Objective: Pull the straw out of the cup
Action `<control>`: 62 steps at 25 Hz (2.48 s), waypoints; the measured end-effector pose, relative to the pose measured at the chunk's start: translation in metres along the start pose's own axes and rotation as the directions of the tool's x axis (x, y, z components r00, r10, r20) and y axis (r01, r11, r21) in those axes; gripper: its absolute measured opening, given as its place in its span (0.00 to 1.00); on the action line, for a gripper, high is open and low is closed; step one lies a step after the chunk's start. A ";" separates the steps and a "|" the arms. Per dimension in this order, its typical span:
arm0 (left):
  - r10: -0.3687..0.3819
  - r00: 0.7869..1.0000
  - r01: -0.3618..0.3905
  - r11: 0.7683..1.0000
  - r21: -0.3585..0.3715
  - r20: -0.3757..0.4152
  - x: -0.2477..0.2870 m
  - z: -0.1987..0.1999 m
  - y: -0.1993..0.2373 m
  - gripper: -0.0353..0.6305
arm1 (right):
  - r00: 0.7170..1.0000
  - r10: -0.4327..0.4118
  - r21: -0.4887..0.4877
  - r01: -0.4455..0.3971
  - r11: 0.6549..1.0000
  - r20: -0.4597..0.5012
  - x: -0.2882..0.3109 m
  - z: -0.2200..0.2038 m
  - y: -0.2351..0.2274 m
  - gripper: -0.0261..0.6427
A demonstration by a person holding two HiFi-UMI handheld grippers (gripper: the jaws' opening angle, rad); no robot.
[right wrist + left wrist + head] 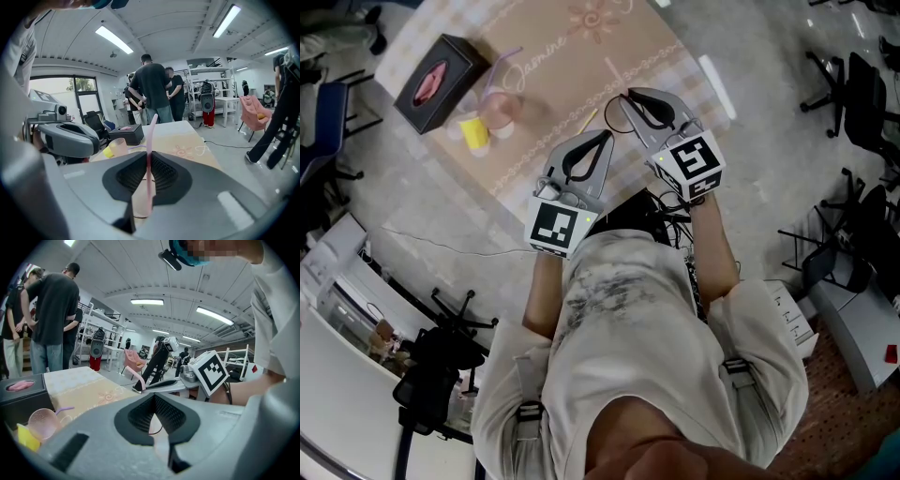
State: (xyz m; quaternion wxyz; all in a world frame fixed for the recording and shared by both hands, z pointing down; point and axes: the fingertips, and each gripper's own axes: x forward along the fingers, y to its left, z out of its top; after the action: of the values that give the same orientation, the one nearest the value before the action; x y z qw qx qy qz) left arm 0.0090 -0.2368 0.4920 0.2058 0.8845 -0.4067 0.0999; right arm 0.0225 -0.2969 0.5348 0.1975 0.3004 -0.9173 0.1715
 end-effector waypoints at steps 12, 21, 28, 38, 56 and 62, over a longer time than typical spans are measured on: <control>-0.010 1.000 0.009 1.000 0.024 0.026 -0.019 0.006 -0.018 0.06 | 0.998 -0.021 -0.020 0.022 1.000 0.056 -0.024 0.015 0.020 0.09; -0.007 0.998 0.004 0.999 0.043 0.069 -0.039 0.018 -0.026 0.06 | 0.995 -0.036 -0.047 0.040 0.998 0.095 -0.042 0.032 0.038 0.09; -0.009 0.996 0.004 0.999 0.048 0.088 -0.055 0.022 -0.033 0.06 | 0.991 -0.049 -0.059 0.057 0.997 0.125 -0.059 0.044 0.052 0.09; -0.017 0.995 0.011 0.998 0.054 0.103 -0.081 0.019 -0.043 0.06 | 0.985 -0.074 -0.064 0.085 0.994 0.158 -0.084 0.049 0.078 0.09; -0.053 0.987 0.041 0.996 0.081 0.153 -0.114 0.024 -0.067 0.06 | 0.976 -0.117 -0.037 0.126 0.991 0.184 -0.129 0.037 0.120 0.09; -0.059 0.988 0.048 0.996 0.081 0.142 -0.122 0.017 -0.075 0.06 | 0.975 -0.118 -0.033 0.126 0.991 0.187 -0.141 0.033 0.132 0.09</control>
State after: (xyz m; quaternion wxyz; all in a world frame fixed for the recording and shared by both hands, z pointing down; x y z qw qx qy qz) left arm -0.0131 -0.1181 0.4142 0.1440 0.9073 -0.3923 0.0457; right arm 0.0369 -0.1425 0.4152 0.1282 0.3662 -0.9151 0.1099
